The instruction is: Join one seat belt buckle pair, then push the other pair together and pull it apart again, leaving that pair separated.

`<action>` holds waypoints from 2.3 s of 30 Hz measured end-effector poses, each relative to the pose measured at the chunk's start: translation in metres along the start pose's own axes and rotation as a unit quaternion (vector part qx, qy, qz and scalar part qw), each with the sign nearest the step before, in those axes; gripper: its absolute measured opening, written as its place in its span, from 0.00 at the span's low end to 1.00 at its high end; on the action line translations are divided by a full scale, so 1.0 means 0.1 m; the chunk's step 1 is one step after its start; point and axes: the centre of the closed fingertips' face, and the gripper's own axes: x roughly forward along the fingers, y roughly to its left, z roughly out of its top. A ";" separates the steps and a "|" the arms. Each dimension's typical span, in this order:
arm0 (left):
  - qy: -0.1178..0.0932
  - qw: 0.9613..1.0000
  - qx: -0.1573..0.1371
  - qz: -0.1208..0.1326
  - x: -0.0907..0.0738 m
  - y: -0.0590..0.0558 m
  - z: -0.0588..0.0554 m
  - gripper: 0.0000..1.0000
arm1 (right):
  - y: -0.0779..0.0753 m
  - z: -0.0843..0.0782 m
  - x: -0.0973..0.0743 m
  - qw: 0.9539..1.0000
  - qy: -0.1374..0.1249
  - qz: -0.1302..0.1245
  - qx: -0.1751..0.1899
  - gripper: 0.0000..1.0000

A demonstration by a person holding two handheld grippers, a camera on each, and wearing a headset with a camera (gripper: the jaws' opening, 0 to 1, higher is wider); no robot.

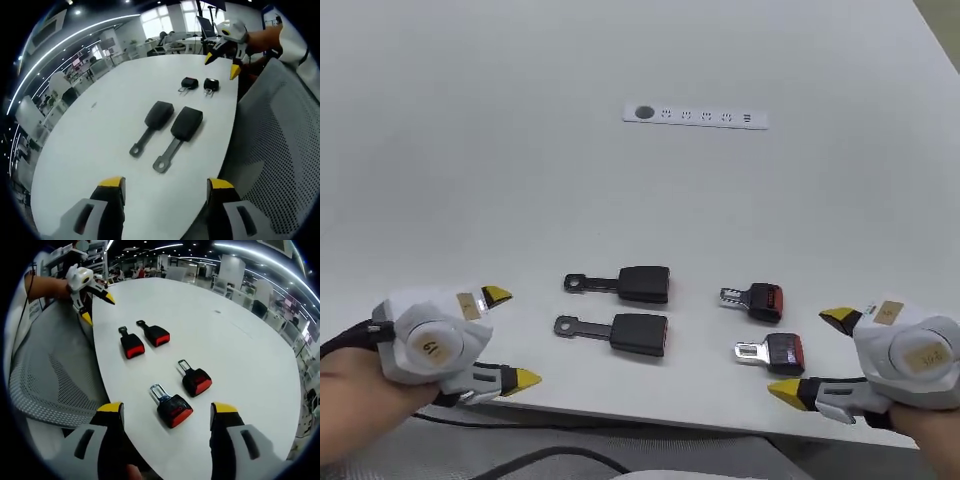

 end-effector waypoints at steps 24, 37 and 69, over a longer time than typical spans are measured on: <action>0.011 0.993 0.071 -0.092 0.82 -0.30 0.54 0.52 | -0.09 0.02 0.38 0.997 0.021 0.046 -0.066 0.45; 0.015 0.984 0.124 -0.128 1.04 -0.38 0.61 0.41 | -0.20 -0.19 0.44 0.992 0.055 0.079 -0.086 0.35; 0.045 0.973 0.162 -0.157 1.16 -0.45 0.55 0.33 | -0.15 -0.36 0.53 0.980 0.088 0.105 -0.143 0.33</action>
